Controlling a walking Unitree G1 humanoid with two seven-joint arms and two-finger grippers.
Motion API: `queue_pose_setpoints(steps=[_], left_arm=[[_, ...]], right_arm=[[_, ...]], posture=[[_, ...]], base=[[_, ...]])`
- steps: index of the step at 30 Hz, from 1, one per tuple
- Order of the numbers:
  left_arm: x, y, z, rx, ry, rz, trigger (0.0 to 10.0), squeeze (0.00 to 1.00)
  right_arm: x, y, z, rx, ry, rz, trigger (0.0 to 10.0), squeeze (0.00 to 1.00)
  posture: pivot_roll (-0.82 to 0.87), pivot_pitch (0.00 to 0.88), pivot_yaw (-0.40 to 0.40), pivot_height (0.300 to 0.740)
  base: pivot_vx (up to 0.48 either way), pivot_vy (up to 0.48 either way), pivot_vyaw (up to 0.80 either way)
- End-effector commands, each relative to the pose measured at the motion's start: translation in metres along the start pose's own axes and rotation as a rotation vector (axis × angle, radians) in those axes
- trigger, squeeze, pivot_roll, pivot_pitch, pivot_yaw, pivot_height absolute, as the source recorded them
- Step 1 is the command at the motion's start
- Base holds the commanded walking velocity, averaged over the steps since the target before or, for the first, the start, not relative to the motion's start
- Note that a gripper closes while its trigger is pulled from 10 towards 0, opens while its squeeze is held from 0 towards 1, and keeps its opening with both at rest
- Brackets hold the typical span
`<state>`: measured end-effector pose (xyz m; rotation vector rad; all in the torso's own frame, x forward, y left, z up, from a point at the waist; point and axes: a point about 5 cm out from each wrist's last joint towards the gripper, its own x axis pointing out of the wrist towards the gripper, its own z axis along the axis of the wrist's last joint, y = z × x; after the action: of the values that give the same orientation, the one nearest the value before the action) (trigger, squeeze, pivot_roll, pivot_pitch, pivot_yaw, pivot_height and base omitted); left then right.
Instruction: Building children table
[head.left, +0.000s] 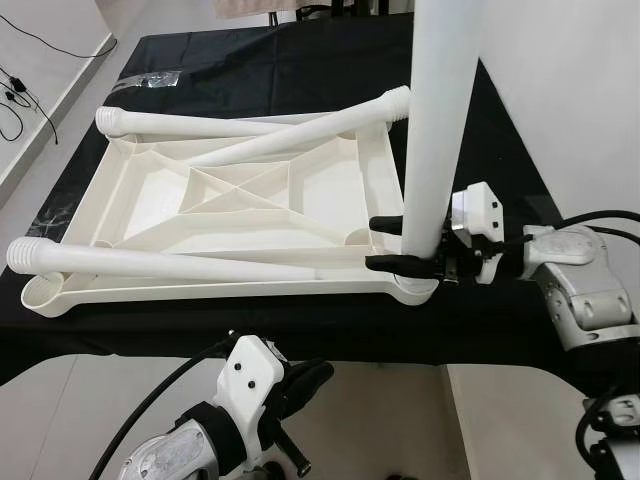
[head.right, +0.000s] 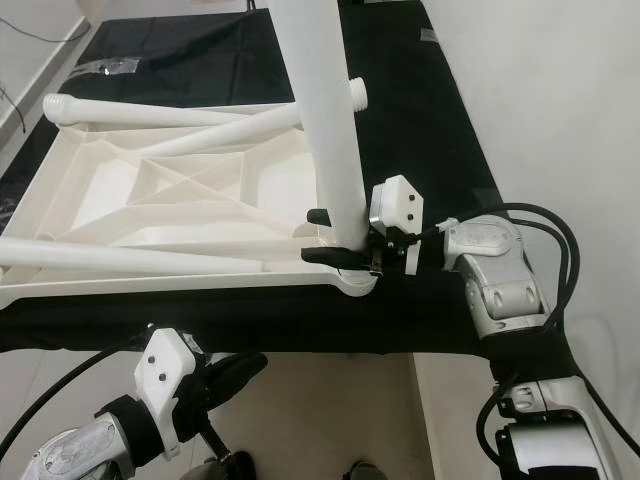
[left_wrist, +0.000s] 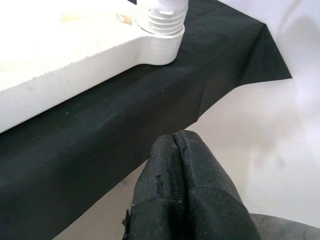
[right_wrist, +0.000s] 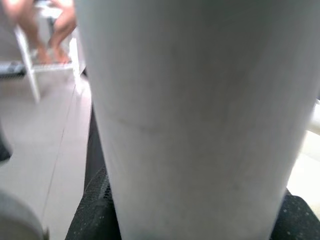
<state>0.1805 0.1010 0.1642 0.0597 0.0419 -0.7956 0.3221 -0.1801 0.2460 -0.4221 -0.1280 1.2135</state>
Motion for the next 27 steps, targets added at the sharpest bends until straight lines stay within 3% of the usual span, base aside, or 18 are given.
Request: queue_pose_setpoints(steps=[1,9,19,27], left_arm=[[-0.001,-0.002,-0.005,-0.021,0.019,-0.010,10.0,0.00],[-0.002,-0.001,-0.004,-0.022,0.020,-0.011,10.0,0.00],[-0.002,-0.001,-0.003,-0.024,0.020,-0.011,10.0,0.00],[-0.002,-0.002,-0.002,-0.028,0.019,-0.011,10.0,0.00]], right_arm=[[0.004,0.011,-0.036,0.210,0.083,-0.007,10.0,0.00],[0.007,0.002,-0.046,0.326,0.109,-0.160,10.0,0.00],[0.011,0.010,-0.058,0.382,0.161,-0.209,10.0,0.00],[0.013,0.011,-0.064,0.468,0.151,-0.357,10.0,0.00]], posture=[[0.00,0.282,0.055,0.740],[0.00,0.294,0.060,0.740],[0.00,0.303,0.058,0.740],[0.00,0.311,0.054,0.740]], base=[[0.000,0.000,0.00],[0.000,0.000,0.00],[0.000,0.000,0.00],[0.000,0.000,0.00]])
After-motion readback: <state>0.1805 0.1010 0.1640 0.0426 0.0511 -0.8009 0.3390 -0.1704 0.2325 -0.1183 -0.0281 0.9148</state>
